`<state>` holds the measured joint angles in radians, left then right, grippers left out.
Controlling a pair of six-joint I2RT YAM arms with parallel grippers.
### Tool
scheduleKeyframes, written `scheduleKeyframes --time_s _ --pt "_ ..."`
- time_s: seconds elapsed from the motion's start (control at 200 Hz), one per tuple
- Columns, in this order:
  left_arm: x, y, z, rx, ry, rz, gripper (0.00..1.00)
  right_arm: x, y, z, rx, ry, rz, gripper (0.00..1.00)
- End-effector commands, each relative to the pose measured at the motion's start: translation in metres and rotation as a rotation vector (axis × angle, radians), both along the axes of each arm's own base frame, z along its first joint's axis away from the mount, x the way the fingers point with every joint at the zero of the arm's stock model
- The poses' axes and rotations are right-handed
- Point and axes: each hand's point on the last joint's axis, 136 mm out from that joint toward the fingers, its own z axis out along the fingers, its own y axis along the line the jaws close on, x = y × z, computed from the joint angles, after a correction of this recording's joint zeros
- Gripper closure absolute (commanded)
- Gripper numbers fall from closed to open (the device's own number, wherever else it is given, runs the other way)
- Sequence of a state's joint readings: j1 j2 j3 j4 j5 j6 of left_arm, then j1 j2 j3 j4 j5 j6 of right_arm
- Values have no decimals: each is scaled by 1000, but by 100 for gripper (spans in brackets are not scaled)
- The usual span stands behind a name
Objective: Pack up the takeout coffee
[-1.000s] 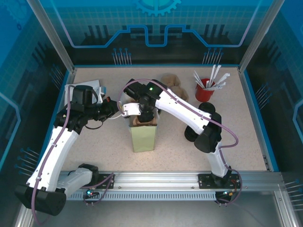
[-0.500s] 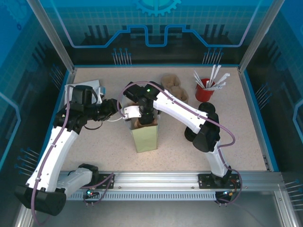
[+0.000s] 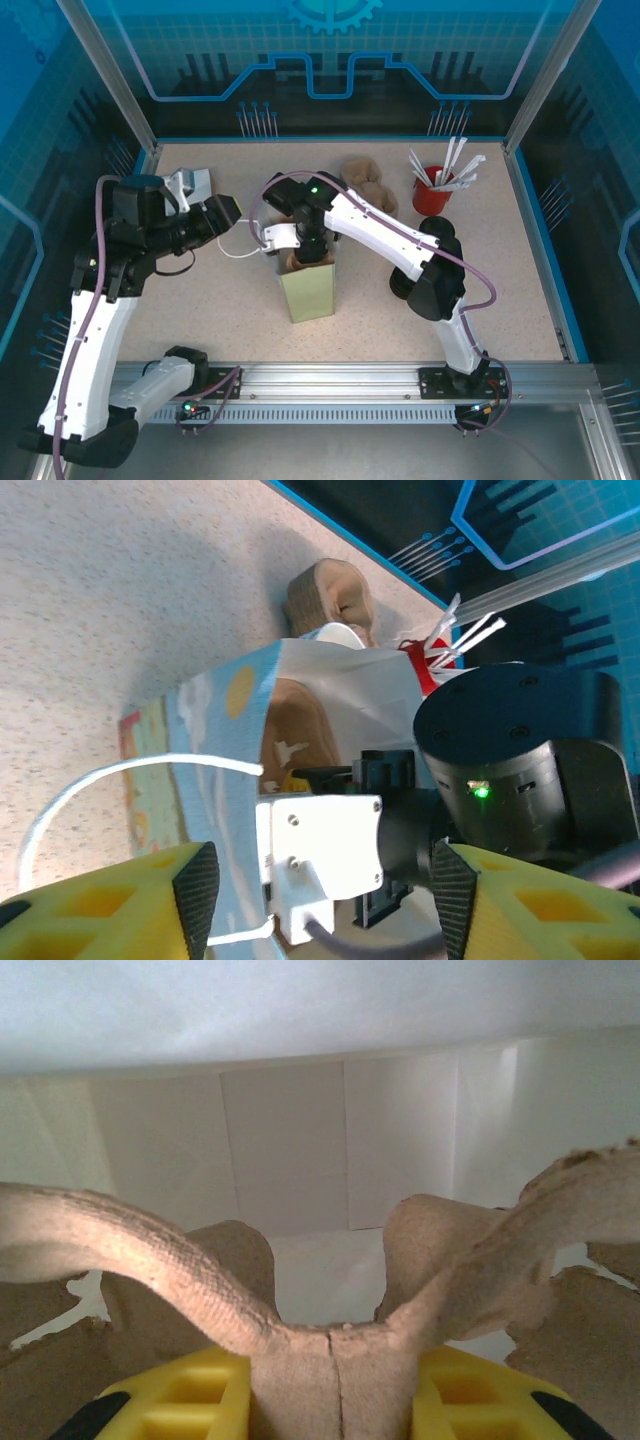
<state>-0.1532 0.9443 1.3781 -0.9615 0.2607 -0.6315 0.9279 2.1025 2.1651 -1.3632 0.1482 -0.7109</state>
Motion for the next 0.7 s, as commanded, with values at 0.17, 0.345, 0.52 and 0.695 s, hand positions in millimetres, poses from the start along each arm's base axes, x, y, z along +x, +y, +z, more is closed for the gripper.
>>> scheduleKeyframes --time_s 0.17,0.345,0.52,0.695 --pt "-8 30 -74 25 221 76 23 1 -5 -14 -26 42 -15 70" --pt "3 22 -98 -28 245 57 35 0 -7 -17 -41 49 -9 70" --pt "4 33 -97 35 226 93 72 -3 -7 -21 -55 73 -8 70" --pt "-3 43 -87 89 198 129 96 -6 -6 -31 -73 96 -6 70"
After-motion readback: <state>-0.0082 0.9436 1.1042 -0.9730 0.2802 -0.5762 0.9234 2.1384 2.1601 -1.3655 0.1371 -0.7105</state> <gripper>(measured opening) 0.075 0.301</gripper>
